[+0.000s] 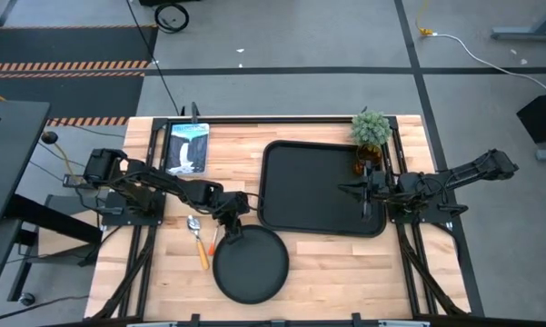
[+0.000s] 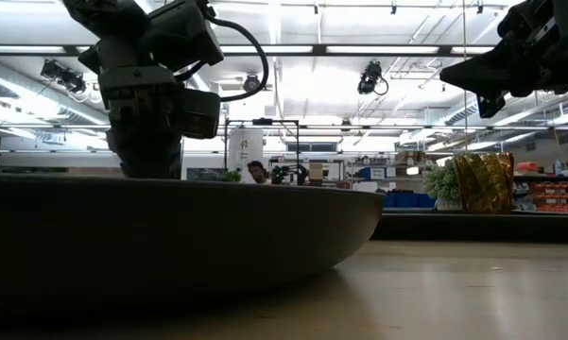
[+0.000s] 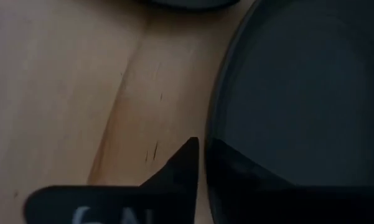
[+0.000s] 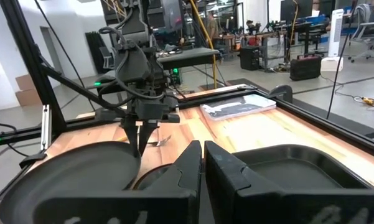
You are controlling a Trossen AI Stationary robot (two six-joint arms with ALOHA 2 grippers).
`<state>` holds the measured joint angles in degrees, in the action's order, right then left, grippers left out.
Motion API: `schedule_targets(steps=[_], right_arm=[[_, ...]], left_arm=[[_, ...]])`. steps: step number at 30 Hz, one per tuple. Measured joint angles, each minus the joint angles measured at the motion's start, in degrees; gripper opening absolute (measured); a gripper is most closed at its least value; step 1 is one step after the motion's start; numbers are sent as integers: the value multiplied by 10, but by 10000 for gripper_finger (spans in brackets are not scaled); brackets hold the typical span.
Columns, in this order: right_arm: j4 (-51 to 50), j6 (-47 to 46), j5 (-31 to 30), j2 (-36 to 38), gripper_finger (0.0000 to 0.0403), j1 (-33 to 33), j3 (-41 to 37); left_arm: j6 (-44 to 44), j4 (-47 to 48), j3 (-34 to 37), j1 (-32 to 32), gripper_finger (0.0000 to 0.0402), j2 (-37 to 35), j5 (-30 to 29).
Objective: Pick and place plate/cup/fork/spoon on tray
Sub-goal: Put the black plate on the black serving tray to the bottom left of the brown cup
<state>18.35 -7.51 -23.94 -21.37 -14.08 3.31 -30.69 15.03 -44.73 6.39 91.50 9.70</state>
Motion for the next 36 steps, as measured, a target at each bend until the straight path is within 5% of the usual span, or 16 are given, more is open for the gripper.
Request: schedule_targets(steps=[8, 18, 28, 36], right_arm=[[0, 0, 0, 0, 27, 0, 0], [0, 0, 0, 0, 27, 0, 0], [0, 0, 0, 0, 27, 0, 0], [0, 0, 0, 0, 27, 0, 0]], left_arm=[[-10, -1, 0, 0, 12, 0, -16], [-47, 19, -32, -32, 12, -5, 58], [16, 153, -187, -111, 12, 11, -35], [82, 168, -321, -202, 12, 116, -56]])
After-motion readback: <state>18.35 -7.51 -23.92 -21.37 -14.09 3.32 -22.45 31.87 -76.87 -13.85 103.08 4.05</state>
